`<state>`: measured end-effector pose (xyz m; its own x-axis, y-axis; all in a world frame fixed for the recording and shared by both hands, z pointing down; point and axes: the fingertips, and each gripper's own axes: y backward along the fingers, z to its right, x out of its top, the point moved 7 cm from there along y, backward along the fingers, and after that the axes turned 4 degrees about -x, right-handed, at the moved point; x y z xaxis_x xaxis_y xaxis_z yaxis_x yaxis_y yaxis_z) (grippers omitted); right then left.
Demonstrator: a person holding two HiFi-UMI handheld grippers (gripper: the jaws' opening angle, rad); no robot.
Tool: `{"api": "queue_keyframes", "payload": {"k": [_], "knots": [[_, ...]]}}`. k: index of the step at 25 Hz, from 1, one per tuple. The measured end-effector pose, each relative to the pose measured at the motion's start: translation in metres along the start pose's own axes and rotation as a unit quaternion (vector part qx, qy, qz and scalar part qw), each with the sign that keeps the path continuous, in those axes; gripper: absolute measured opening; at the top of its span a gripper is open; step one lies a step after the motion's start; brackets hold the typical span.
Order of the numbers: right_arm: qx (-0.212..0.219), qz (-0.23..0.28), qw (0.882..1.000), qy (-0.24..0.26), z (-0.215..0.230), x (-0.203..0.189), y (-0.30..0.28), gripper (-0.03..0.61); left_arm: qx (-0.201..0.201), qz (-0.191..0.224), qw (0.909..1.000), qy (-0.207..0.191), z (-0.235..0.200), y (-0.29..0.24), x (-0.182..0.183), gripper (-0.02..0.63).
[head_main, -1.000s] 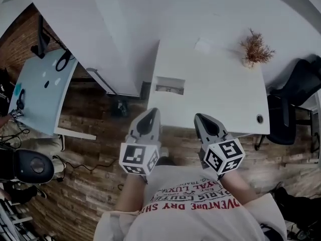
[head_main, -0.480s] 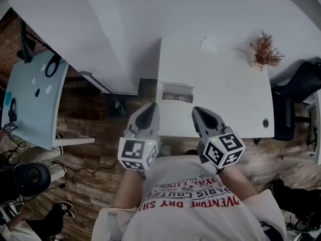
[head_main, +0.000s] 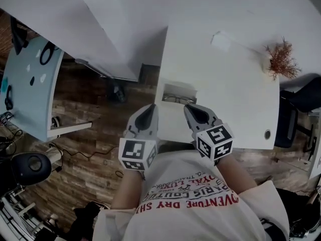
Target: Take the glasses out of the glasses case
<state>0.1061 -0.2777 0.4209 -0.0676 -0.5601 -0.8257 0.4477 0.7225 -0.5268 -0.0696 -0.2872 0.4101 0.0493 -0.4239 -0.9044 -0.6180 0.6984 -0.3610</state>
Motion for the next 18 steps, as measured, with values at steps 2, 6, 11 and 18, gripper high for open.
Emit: {"api": "queue_keyframes", "payload": {"k": [2,6,11,18], "knots": [[0.018,-0.021,0.999,0.035,0.005,-0.003,-0.015,0.014,0.007,-0.012,0.9998,0.010,-0.003,-0.009,-0.007,-0.003],[0.048,-0.063,0.991,0.108,0.013,-0.015,-0.042,0.014,0.020,-0.037,0.9987,0.027,-0.009,-0.027,-0.022,-0.003],[0.068,-0.128,0.976,0.163,0.023,-0.035,-0.074,0.016,0.031,-0.072,0.9961,0.041,-0.013,-0.042,-0.044,-0.003],[0.084,-0.188,0.951,0.231,0.032,-0.055,-0.104,0.109,0.043,-0.099,0.9930,0.047,-0.011,-0.048,-0.065,-0.003]]}}
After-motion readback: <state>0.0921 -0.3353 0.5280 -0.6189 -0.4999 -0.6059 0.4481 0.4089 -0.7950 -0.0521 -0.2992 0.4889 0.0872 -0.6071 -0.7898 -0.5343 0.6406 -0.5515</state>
